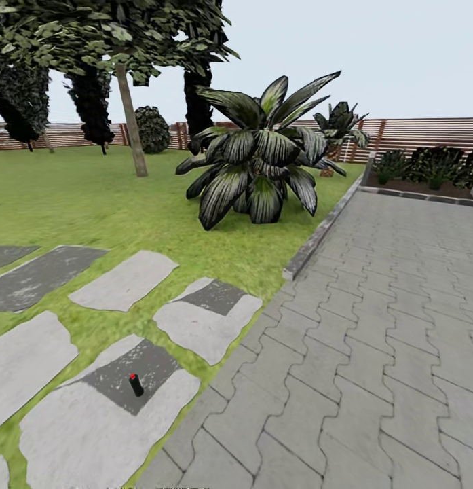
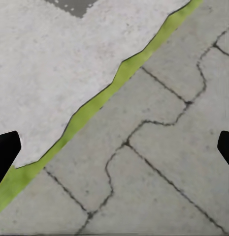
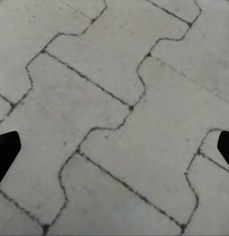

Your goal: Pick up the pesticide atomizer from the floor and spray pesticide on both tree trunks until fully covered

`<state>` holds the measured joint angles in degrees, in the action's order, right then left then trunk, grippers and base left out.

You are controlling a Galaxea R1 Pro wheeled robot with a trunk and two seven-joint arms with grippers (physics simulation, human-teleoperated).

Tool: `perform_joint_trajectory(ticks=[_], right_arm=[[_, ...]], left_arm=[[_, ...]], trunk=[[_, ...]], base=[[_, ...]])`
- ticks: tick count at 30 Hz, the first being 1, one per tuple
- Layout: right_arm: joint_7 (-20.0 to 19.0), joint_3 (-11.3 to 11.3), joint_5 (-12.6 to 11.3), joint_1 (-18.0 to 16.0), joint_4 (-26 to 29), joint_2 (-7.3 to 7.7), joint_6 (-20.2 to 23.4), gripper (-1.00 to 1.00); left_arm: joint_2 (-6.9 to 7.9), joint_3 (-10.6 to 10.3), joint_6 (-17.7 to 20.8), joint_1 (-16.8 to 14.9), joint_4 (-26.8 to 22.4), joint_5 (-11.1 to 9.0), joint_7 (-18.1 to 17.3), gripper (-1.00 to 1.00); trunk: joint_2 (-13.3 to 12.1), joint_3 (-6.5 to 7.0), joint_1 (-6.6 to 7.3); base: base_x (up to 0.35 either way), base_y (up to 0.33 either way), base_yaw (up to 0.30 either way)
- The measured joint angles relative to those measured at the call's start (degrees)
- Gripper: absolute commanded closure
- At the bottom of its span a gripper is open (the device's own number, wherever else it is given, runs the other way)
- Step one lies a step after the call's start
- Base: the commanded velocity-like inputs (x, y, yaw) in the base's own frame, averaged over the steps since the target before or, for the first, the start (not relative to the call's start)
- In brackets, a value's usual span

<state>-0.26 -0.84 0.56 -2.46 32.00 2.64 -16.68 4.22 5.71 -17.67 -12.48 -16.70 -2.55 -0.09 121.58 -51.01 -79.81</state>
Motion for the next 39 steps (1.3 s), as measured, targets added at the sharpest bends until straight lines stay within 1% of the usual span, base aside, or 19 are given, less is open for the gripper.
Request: perform_joint_trajectory(ticks=[39], right_arm=[[0.1, 0.0, 0.0, 0.0, 0.0, -0.09, 0.1, -1.00]], left_arm=[[0.00, 0.0, 0.0, 0.0, 0.1, 0.0, 0.0, -1.00]], trunk=[[0.0, 0.00, 0.00]], base=[[0.000, 0.000, 0.278]])
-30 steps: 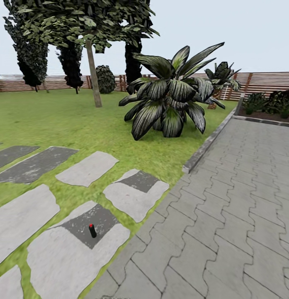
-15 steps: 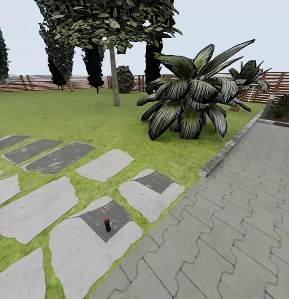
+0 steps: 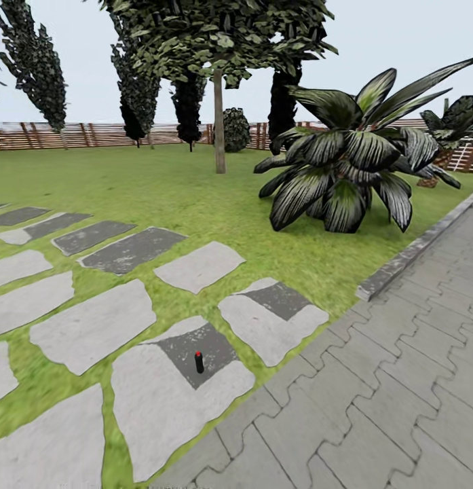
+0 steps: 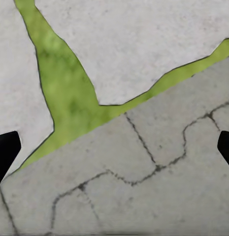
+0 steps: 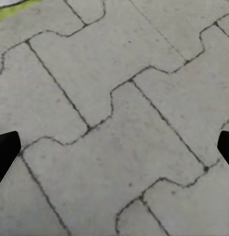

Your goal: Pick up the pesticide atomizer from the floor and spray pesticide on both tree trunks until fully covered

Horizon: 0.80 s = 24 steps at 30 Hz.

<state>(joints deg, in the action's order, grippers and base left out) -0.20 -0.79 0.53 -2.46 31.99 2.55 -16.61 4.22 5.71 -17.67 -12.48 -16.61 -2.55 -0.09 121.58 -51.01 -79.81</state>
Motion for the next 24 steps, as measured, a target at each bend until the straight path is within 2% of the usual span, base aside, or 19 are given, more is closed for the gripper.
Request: perform_joint_trajectory(ticks=[13, 24], right_arm=[[0.0, 0.0, 0.0, 0.0, 0.0, -0.01, 0.0, -1.00], [-0.1, 0.0, 0.0, 0.0, 0.0, -0.01, 0.0, -1.00]], left_arm=[[-0.01, 0.0, 0.0, 0.0, -0.1, 0.0, 0.0, -1.00], [0.00, 0.0, 0.0, 0.0, -0.1, 0.0, 0.0, -1.00]], trunk=[[0.0, 0.00, 0.00], [0.0, 0.00, 0.00]], base=[[0.005, 0.000, 0.278], [0.196, -0.135, 0.269]])
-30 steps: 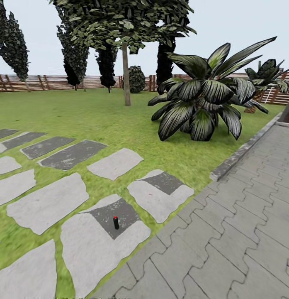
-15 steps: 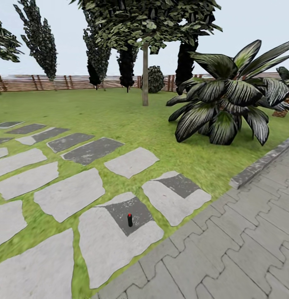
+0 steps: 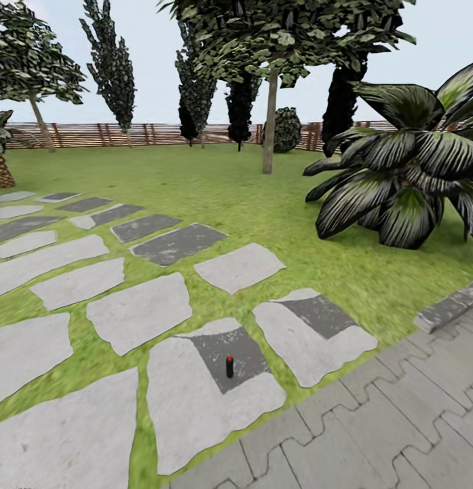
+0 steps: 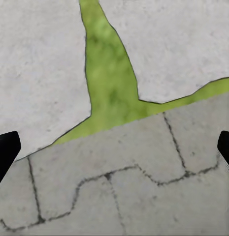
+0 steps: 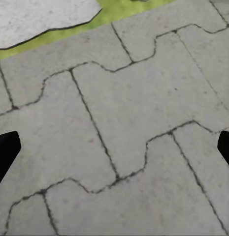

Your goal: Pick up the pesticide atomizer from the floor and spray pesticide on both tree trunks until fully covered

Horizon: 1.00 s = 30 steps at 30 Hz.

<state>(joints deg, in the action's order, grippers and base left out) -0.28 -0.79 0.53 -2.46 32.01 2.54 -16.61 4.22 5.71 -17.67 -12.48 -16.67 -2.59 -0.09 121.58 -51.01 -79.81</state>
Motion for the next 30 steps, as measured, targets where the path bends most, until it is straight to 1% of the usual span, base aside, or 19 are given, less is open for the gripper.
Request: perform_joint_trajectory(ticks=[6, 30], right_arm=[[-0.1, 0.0, 0.1, 0.0, 0.0, 0.06, 0.0, -1.00], [0.0, -0.1, 0.0, 0.0, 0.1, 0.02, -0.1, -1.00]], left_arm=[[0.00, 0.0, 0.0, 0.0, 0.0, 0.0, 0.0, -1.00], [0.00, 0.0, 0.0, 0.0, 0.0, 0.0, 0.0, -1.00]], trunk=[[0.0, 0.00, 0.00], [0.0, 0.00, 0.00]], base=[[0.232, -0.172, 0.041], [0.231, -0.181, 0.000]])
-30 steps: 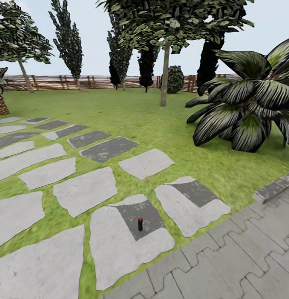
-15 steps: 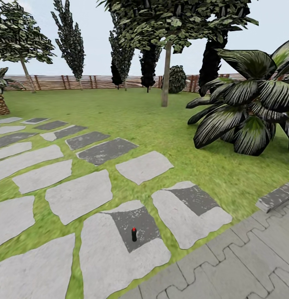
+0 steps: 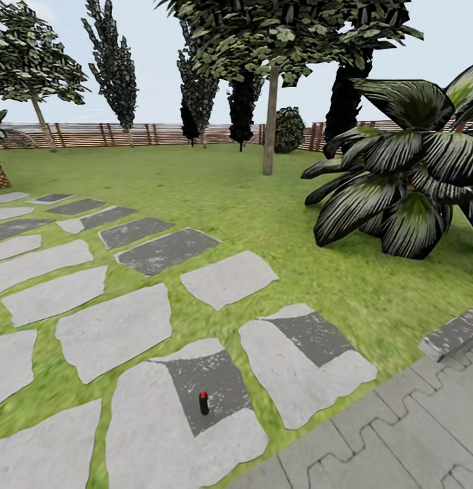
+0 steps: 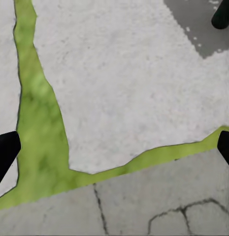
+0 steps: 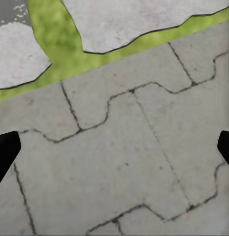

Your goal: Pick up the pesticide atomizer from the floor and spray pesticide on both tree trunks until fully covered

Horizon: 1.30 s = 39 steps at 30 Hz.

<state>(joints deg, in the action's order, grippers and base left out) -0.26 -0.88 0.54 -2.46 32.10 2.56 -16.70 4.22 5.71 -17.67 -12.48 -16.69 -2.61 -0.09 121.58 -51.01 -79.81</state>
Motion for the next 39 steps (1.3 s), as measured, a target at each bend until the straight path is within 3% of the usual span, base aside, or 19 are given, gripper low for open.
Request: perform_joint_trajectory(ticks=[11, 33, 39], right_arm=[[0.0, 0.0, 0.1, 0.0, 0.0, -0.01, 0.0, -1.00], [0.0, 0.0, 0.1, 0.0, 0.0, 0.03, 0.0, -1.00], [0.1, -0.5, -0.1, 0.0, 0.0, 0.37, 0.1, -1.00]], left_arm=[[0.00, 0.0, 0.0, 0.0, 0.0, 0.0, 0.0, -1.00], [0.00, 0.0, 0.0, 0.0, 0.0, 0.0, 0.0, -1.00], [-0.01, 0.0, 0.0, 0.0, -0.1, -1.6, 0.0, -1.00]], trunk=[[0.0, 0.00, 0.00], [0.0, 0.00, 0.00], [0.0, 0.00, 0.00]], base=[[0.202, -0.218, 0.020], [0.123, -0.246, 0.264], [0.003, -0.273, 0.132]])
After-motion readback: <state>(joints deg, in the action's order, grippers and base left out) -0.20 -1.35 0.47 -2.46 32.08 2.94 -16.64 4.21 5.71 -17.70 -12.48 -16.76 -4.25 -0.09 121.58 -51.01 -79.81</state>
